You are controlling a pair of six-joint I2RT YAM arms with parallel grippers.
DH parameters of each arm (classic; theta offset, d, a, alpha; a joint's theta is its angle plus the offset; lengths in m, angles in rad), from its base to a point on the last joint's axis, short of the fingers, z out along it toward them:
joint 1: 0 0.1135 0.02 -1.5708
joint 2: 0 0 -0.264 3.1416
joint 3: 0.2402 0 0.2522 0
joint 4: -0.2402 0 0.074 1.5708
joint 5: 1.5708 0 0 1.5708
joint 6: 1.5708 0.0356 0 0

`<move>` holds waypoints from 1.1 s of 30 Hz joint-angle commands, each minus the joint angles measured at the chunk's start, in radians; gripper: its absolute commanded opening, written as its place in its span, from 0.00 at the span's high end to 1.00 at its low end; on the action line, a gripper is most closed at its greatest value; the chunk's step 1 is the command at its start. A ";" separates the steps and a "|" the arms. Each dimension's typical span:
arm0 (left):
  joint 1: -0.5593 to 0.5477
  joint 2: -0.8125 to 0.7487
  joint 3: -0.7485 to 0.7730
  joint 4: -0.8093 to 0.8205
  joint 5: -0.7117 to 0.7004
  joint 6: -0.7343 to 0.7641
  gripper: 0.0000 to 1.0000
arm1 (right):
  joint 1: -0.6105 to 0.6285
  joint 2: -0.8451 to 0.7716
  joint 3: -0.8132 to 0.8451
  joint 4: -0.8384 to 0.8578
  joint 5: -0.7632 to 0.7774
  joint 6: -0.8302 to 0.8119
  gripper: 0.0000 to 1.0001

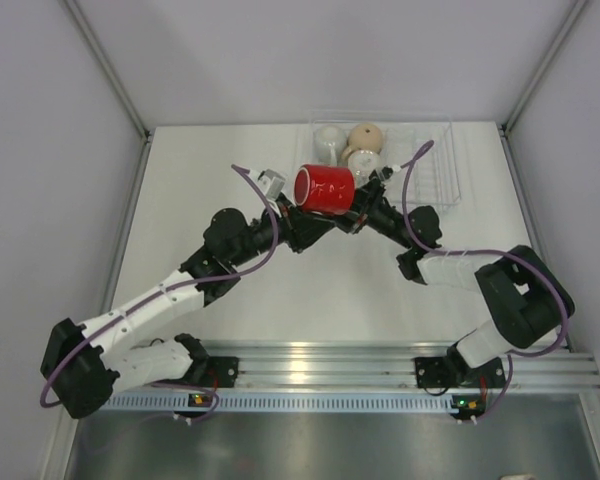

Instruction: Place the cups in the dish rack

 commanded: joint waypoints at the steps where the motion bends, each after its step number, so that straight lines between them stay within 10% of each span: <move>1: 0.004 -0.075 0.010 0.145 -0.065 0.033 1.00 | -0.022 0.018 -0.030 0.332 -0.030 -0.032 0.57; 13: 0.004 -0.059 0.134 -0.150 -0.186 0.169 1.00 | -0.104 -0.052 -0.117 0.253 -0.086 -0.087 0.48; 23: 0.007 0.057 0.399 -0.492 -0.291 0.352 1.00 | -0.151 -0.380 -0.173 -0.403 -0.035 -0.513 0.44; 27: 0.013 0.135 0.498 -0.579 -0.338 0.448 1.00 | -0.151 -0.655 -0.078 -1.013 0.167 -0.788 0.28; 33: 0.061 0.304 0.668 -0.662 -0.331 0.499 1.00 | -0.153 -0.874 0.083 -1.369 0.335 -1.018 0.00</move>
